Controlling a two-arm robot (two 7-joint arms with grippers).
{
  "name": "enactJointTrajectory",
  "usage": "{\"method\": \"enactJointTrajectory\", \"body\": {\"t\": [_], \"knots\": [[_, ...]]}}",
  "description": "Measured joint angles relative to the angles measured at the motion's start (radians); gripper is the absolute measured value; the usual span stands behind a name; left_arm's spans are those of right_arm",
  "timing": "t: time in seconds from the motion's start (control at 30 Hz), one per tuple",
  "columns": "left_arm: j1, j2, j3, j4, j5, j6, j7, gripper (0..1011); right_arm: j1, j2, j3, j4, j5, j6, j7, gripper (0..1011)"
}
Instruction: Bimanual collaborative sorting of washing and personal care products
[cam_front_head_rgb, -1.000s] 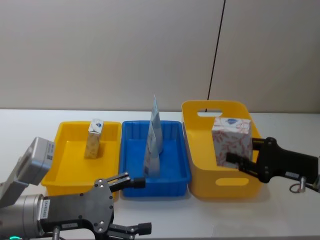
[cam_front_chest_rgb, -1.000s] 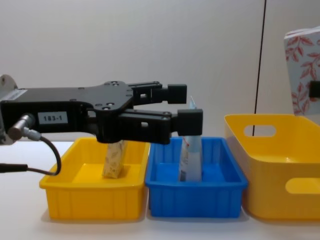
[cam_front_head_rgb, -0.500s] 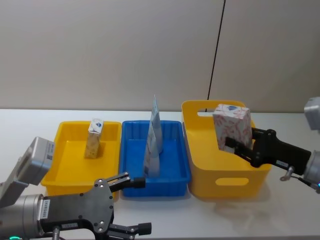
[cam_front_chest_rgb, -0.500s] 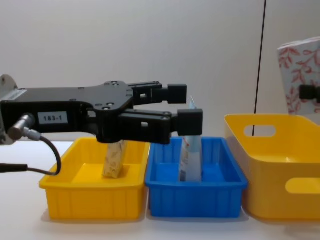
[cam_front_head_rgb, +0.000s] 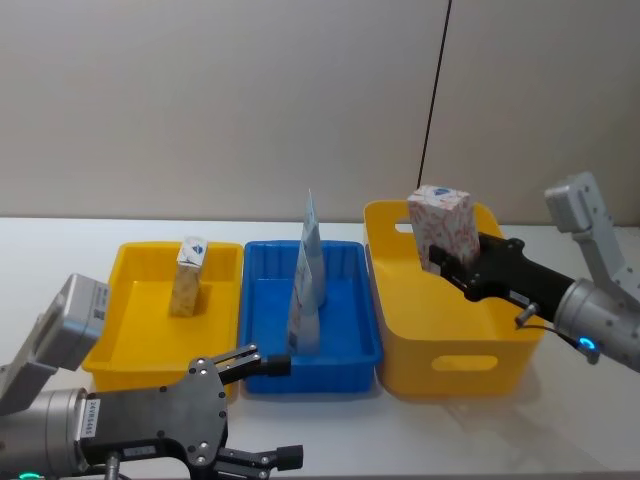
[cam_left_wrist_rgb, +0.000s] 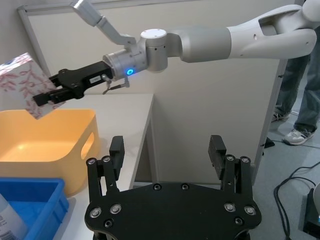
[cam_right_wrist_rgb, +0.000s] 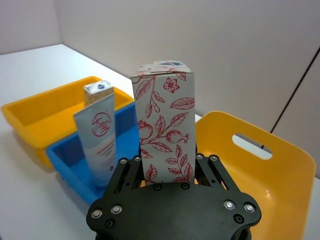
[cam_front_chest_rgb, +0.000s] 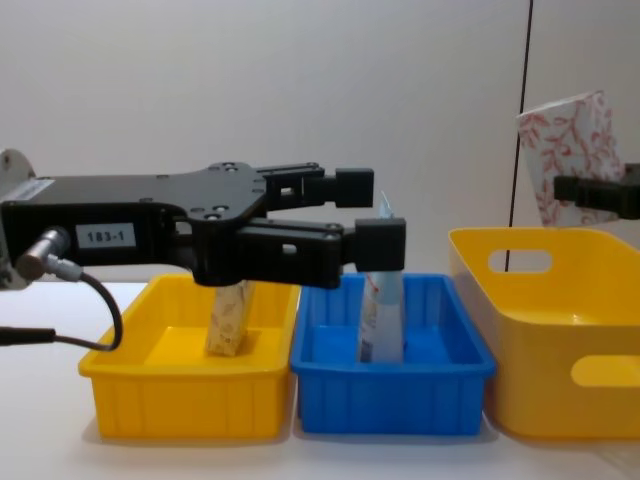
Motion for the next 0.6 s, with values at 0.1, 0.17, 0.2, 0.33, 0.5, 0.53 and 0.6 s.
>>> {"method": "enactJointTrajectory", "body": {"t": [0.1, 0.17, 0.2, 0.33, 0.5, 0.53, 0.6], "knots": [[0.0, 0.0, 0.0, 0.0, 0.0, 0.0, 0.0, 1001, 0.014, -0.017, -0.004, 0.015, -0.017, 0.007, -0.028, 371], [0.0, 0.0, 0.0, 0.0, 0.0, 0.0, 0.0, 1001, 0.025, -0.031, -0.007, 0.029, -0.028, 0.012, -0.045, 371], [0.0, 0.0, 0.0, 0.0, 0.0, 0.0, 0.0, 1001, 0.028, -0.034, -0.007, 0.034, -0.031, 0.013, -0.049, 371], [0.0, 0.0, 0.0, 0.0, 0.0, 0.0, 0.0, 1001, 0.049, -0.055, -0.012, 0.062, -0.048, 0.014, -0.065, 371], [0.0, 0.0, 0.0, 0.0, 0.0, 0.0, 0.0, 1001, 0.074, -0.076, -0.018, 0.104, -0.063, 0.009, -0.068, 371], [0.0, 0.0, 0.0, 0.0, 0.0, 0.0, 0.0, 1001, 0.08, -0.081, -0.019, 0.114, -0.066, 0.007, -0.067, 371], [0.0, 0.0, 0.0, 0.0, 0.0, 0.0, 0.0, 1001, 0.096, -0.092, -0.023, 0.142, -0.074, 0.0, -0.065, 371]]}}
